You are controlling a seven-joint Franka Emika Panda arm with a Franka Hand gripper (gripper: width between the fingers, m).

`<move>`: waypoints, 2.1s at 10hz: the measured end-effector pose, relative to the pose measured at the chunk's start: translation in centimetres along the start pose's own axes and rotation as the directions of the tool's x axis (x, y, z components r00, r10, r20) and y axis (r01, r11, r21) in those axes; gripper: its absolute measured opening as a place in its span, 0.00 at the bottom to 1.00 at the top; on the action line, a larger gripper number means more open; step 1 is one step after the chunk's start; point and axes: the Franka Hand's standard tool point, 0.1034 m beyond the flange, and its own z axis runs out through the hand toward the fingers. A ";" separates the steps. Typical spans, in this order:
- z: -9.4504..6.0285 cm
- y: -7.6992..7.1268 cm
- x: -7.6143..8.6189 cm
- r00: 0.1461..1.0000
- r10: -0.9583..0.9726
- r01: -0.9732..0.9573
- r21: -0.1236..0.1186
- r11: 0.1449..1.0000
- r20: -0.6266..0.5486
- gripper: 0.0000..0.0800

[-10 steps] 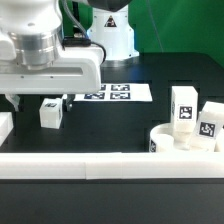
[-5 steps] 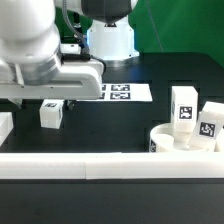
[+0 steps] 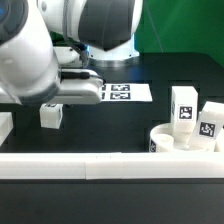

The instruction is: Assemble stool

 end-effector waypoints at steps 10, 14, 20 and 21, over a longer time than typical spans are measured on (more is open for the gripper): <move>1.8 -0.6 0.5 1.000 0.021 -0.021 0.004 1.000 0.004 0.52; 1.2 -0.7 0.4 0.999 0.033 -0.033 0.005 0.999 -0.002 0.41; -5.5 -6.4 -2.0 0.985 0.166 -0.167 0.000 0.986 -0.045 0.41; -5.5 -6.1 -1.5 0.983 0.173 -0.173 0.002 0.985 -0.068 0.41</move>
Offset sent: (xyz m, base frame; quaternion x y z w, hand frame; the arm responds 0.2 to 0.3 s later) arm -0.0126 0.0058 -0.0128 0.0049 0.0030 0.0079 1.0000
